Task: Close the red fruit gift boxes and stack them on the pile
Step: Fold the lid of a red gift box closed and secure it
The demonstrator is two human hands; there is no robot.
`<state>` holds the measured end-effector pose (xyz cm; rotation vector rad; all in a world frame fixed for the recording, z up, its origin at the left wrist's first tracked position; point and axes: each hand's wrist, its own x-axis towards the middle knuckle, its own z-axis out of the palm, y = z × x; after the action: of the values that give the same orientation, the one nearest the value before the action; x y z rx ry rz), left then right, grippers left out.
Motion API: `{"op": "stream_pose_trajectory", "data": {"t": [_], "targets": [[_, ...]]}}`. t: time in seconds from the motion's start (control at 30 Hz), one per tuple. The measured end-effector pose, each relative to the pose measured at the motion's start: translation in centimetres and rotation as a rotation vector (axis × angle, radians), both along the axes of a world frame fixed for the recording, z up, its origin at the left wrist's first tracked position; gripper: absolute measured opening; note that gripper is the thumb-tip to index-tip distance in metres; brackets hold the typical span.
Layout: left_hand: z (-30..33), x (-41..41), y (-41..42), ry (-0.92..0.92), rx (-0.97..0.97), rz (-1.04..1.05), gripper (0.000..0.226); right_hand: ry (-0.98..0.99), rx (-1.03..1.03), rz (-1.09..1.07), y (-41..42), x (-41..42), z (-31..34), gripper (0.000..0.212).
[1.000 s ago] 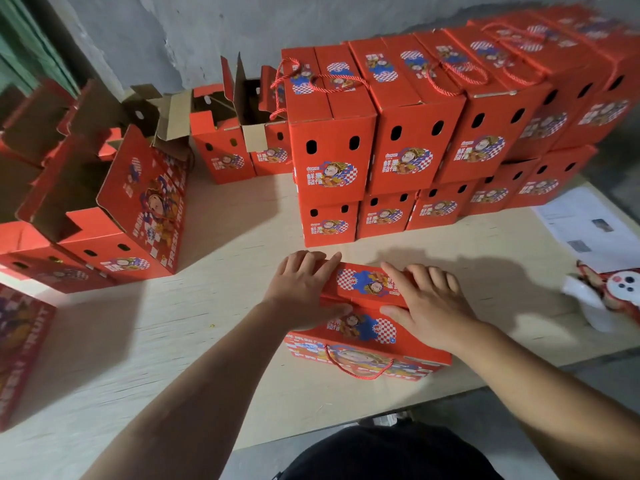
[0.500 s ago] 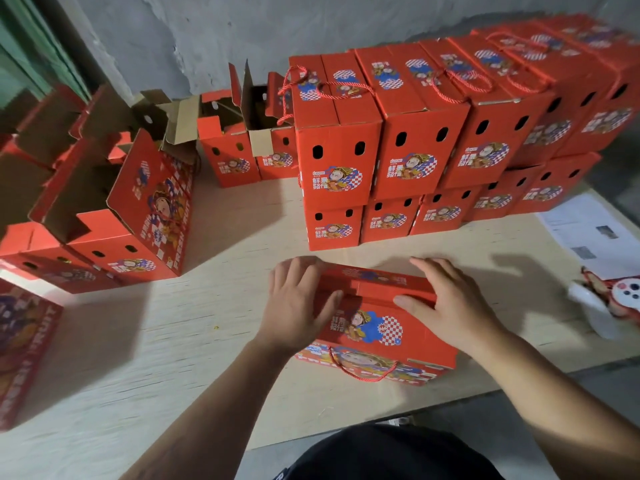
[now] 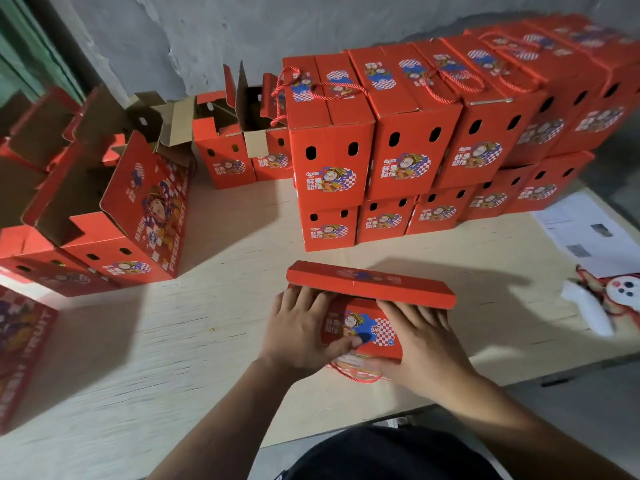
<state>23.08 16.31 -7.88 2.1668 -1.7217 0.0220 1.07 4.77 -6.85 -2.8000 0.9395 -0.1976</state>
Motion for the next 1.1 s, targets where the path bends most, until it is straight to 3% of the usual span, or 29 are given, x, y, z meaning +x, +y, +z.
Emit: {"op": "stream_pose_trajectory", "data": {"t": [0.07,0.17,0.33,0.47,0.53,0.63,0.77,0.9,1.0,1.1], "targets": [[0.6,0.3,0.0,-0.018,0.015,-0.030,0.098,-0.043,-0.039,0.022,-1.0,-0.2,0.4,0.100],[1.9,0.7,0.2,-0.032,0.058,-0.042,0.094,-0.003,-0.021,0.060,-2.3,-0.3,1.2,0.094],[4.1,0.1,0.7,0.091,-0.174,-0.036,0.036,-0.098,-0.117,0.052,-3.0,-1.2,1.6,0.099],[5.4,0.7,-0.1,0.135,-0.324,-0.004,0.023,-0.208,-0.145,-0.012,-0.7,-2.1,0.1,0.098],[5.8,1.9,-1.2,0.217,-0.196,0.015,0.027,-0.260,-0.161,-0.028,0.5,-2.4,-0.6,0.085],[6.1,3.6,-3.5,0.454,0.283,-0.049,0.026,-0.328,-0.185,-0.048,1.5,-2.7,-1.0,0.071],[6.3,4.6,-6.5,0.316,0.592,-0.079,0.065,-0.315,-0.182,-0.027,1.1,-2.9,-1.1,0.065],[5.3,4.9,-7.1,0.335,0.615,-0.057,0.073,-0.248,-0.119,-0.026,0.8,-3.0,-2.3,0.076],[4.9,4.4,-6.0,0.329,0.589,-0.008,0.077,-0.197,-0.182,-0.001,-0.2,-2.9,-3.2,0.093],[4.6,3.5,-4.5,0.445,0.527,0.148,0.060,-0.156,-0.242,0.004,-3.5,-2.6,-2.8,0.101]]}}
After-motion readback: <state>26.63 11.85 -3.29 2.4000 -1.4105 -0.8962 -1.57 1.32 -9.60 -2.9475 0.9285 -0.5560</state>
